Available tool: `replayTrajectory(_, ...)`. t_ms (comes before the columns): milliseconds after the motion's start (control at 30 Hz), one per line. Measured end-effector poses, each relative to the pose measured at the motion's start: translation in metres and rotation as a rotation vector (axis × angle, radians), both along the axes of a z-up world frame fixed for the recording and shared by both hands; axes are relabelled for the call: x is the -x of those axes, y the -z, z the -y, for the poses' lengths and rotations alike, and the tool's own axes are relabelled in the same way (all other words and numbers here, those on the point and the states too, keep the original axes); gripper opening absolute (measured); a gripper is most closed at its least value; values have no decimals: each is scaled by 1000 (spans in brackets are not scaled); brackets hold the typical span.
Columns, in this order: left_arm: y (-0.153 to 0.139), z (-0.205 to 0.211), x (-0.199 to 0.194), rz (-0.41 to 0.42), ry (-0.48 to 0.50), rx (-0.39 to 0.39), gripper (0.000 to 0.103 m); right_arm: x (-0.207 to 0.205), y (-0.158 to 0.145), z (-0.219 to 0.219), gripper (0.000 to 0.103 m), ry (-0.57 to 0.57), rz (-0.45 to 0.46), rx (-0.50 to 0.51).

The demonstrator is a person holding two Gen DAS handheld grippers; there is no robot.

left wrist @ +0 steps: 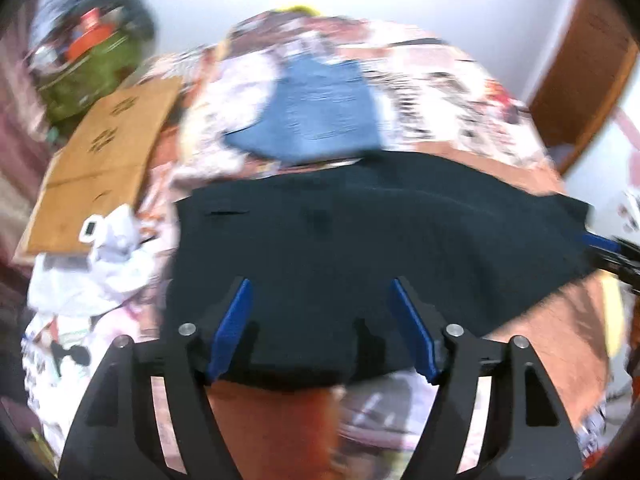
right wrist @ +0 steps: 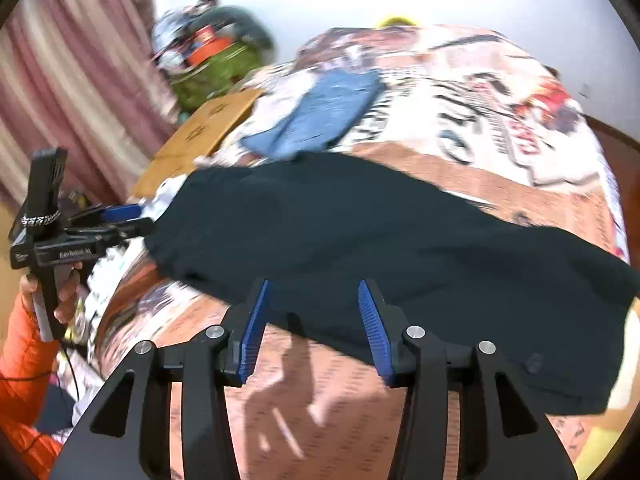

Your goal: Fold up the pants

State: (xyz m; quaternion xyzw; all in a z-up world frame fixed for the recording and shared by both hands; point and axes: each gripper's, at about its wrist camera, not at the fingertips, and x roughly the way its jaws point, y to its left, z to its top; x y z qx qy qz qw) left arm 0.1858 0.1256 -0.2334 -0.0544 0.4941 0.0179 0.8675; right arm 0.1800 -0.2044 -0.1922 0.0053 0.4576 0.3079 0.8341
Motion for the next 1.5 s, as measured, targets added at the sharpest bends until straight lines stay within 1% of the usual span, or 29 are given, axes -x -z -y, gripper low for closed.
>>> replayTrajectory(33, 8, -9, -5, -26, -24, 1, 71, -5, 3, 7, 43, 35, -12, 0)
replayTrajectory(67, 24, -21, -12, -71, -55, 8, 71, -8, 5, 11, 43, 58, -26, -3)
replayTrajectory(133, 47, -34, -17, -134, -90, 14, 71, -14, 11, 18, 44, 84, -50, -6)
replayTrajectory(167, 66, -41, -18, -188, -112, 10, 71, -17, 17, 20, 45, 99, -63, 4)
replayTrajectory(200, 77, -44, -17, -218, -120, -1, 71, -20, 26, 21, 45, 113, -82, 21)
replayTrajectory(233, 86, -46, -14, -236, -117, -16, 73, -22, 35, 22, 45, 120, -104, 33)
replayTrajectory(267, 92, -46, -8, -233, -105, -26, 77, -25, 44, 25, 45, 122, -132, 45)
replayTrajectory(300, 94, -47, -1, -219, -90, -43, 78, -25, 51, 26, 45, 124, -149, 42)
replayTrajectory(367, 93, -52, 10, -219, -88, -16, 79, -19, 49, 30, 46, 120, -122, 33)
replayTrajectory(433, 92, -58, 16, -229, -92, 0, 81, -15, 45, 34, 46, 115, -120, 38)
replayTrajectory(500, 89, -61, 19, -235, -107, -2, 82, -10, 40, 45, 46, 138, -136, 17)
replayTrajectory(600, 81, -61, 18, -227, -129, -18, 82, -2, 34, 67, 46, 210, -124, 2)
replayTrajectory(667, 74, -55, 14, -210, -123, -33, 82, 4, 31, 91, 46, 288, -115, -21)
replayTrajectory(733, 70, -48, 9, -196, -110, -46, 82, 10, 29, 123, 46, 392, -121, -64)
replayTrajectory(767, 68, -44, 6, -191, -101, -62, 82, 15, 30, 145, 46, 462, -125, -87)
replayTrajectory(800, 68, -39, 2, -189, -93, -79, 82, 17, 30, 158, 46, 505, -126, -95)
replayTrajectory(867, 71, -34, -4, -200, -82, -84, 82, 25, 33, 189, 46, 599, -129, -102)
replayTrajectory(967, 84, -28, -14, -241, -85, -77, 82, 30, 39, 220, 46, 682, -138, -113)
replayTrajectory(1067, 86, -25, -15, -233, -92, -91, 83, 27, 40, 230, 46, 699, -131, -126)
replayTrajectory(1167, 87, -27, -14, -233, -96, -81, 83, 19, 45, 231, 46, 696, -130, -132)
replayTrajectory(1333, 89, -27, -15, -232, -99, -79, 85, 6, 63, 229, 43, 730, -171, -125)
replayTrajectory(1500, 91, -29, -14, -231, -107, -73, 87, 0, 72, 228, 43, 755, -163, -119)
